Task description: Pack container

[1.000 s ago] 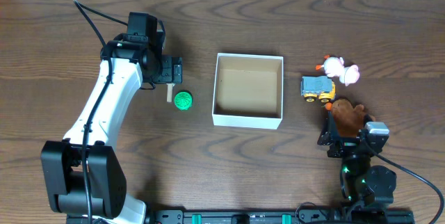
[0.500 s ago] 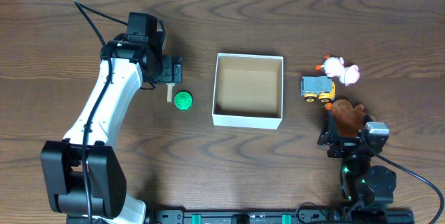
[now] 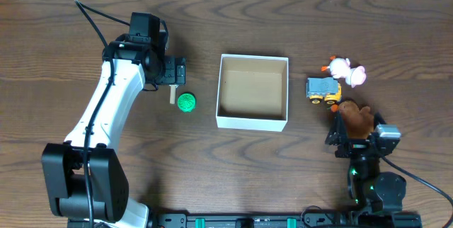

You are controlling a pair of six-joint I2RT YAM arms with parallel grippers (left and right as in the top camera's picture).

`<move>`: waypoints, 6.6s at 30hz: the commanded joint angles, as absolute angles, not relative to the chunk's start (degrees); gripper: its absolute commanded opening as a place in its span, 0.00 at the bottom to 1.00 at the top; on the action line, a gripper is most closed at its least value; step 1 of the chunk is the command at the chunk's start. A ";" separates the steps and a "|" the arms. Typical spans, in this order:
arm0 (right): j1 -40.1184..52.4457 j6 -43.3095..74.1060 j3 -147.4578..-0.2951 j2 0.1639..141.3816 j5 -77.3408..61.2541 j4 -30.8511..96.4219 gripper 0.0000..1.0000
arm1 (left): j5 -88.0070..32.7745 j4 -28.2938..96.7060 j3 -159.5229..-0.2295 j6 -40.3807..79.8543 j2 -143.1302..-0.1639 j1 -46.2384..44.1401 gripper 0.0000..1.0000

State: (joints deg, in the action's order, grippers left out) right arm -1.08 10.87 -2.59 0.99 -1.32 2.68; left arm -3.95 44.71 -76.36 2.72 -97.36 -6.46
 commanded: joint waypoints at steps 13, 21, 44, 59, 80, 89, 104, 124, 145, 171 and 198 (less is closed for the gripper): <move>-1.45 4.38 -36.12 42.74 -3.51 8.19 0.99 | -4.08 44.71 -77.69 1.98 -97.84 -6.20 0.98; -1.43 -16.47 -73.10 76.88 -22.28 34.54 0.99 | -4.08 44.71 -77.69 1.98 -97.84 -6.20 0.98; -1.45 -52.14 -86.04 96.33 -26.33 68.90 0.99 | -4.08 44.71 -77.69 1.98 -97.84 -6.20 0.98; -1.48 -61.43 -86.04 97.25 -10.74 58.74 0.99 | -4.08 44.71 -77.69 1.98 -97.84 -6.20 0.98; -1.43 -63.55 -86.00 112.07 -11.42 62.98 0.99 | -4.08 44.71 -77.69 1.98 -97.84 -6.20 0.98; -1.43 -63.53 -85.97 117.34 -13.56 62.24 0.99 | -4.08 44.71 -77.69 1.98 -97.84 -6.20 0.98; -1.43 -62.63 -86.13 118.21 -13.28 61.06 0.46 | -4.08 44.71 -77.69 1.98 -97.84 -6.20 0.98; 0.73 -57.04 -104.14 112.14 -10.28 67.79 0.24 | -4.08 44.71 -77.69 1.98 -97.84 -6.20 0.98; 29.36 -48.56 -112.64 107.15 -5.67 68.36 0.27 | -4.08 44.71 -77.69 1.98 -97.84 -6.20 0.98; 33.26 -44.88 -96.09 108.49 -8.51 65.08 0.31 | -4.08 44.71 -77.69 1.98 -97.84 -6.20 0.98; 31.73 -48.95 -86.32 108.88 -7.86 58.48 0.30 | -4.08 44.73 -77.69 1.98 -97.84 -6.20 0.98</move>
State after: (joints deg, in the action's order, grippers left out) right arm 32.38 -48.21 -86.80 108.38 -7.70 58.61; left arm -4.12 44.62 -76.49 2.70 -97.36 -6.44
